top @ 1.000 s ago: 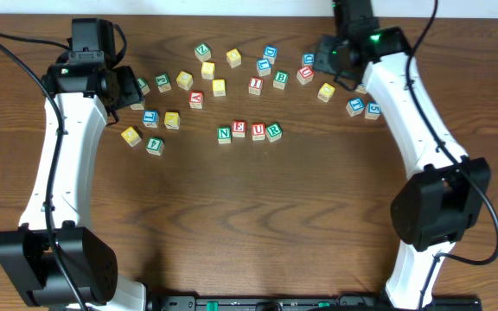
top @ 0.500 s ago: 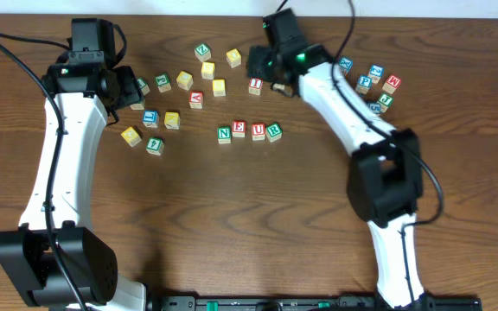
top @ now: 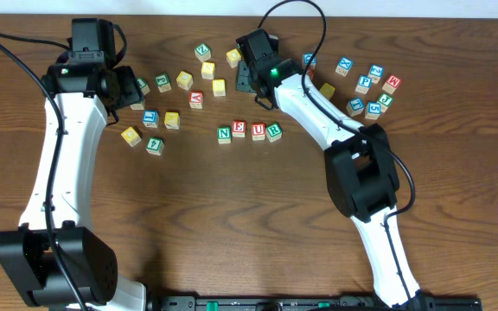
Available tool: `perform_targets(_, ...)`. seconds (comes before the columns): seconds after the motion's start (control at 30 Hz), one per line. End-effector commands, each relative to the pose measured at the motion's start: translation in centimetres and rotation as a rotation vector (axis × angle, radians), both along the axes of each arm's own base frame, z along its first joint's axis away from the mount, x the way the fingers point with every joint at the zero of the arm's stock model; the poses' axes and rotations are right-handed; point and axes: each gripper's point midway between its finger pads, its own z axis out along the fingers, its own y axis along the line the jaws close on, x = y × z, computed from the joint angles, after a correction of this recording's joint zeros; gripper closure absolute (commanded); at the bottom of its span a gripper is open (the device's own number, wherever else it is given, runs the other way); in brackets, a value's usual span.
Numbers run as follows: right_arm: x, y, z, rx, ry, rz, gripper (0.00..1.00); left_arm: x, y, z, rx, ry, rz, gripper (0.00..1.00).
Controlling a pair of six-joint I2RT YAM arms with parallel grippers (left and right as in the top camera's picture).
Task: Spell out NEURIPS
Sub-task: 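Lower the right gripper onto the red I block and grasp it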
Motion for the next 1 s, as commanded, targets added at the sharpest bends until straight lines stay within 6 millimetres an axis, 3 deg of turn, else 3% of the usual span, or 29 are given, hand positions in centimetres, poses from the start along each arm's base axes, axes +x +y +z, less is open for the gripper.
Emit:
perform_targets(0.0,0.7,-0.2,-0.9,-0.027,-0.017,-0.035,0.45,-0.3,0.2,-0.7,0.002,0.020,0.011,0.27)
perform_targets(0.4,1.2,-0.4,-2.8,-0.044,-0.022,-0.047,0.47,-0.2,0.2,-0.7,0.002,0.020,0.011,0.27)
perform_targets(0.8,1.0,-0.8,-3.1,-0.060,-0.014,-0.053,0.62,-0.3,0.2,-0.7,0.002,0.020,0.011,0.27)
perform_targets(0.97,1.0,-0.8,-3.1,-0.068,-0.014,-0.044,0.62,-0.2,0.2,-0.7,0.002,0.020,0.011,0.27)
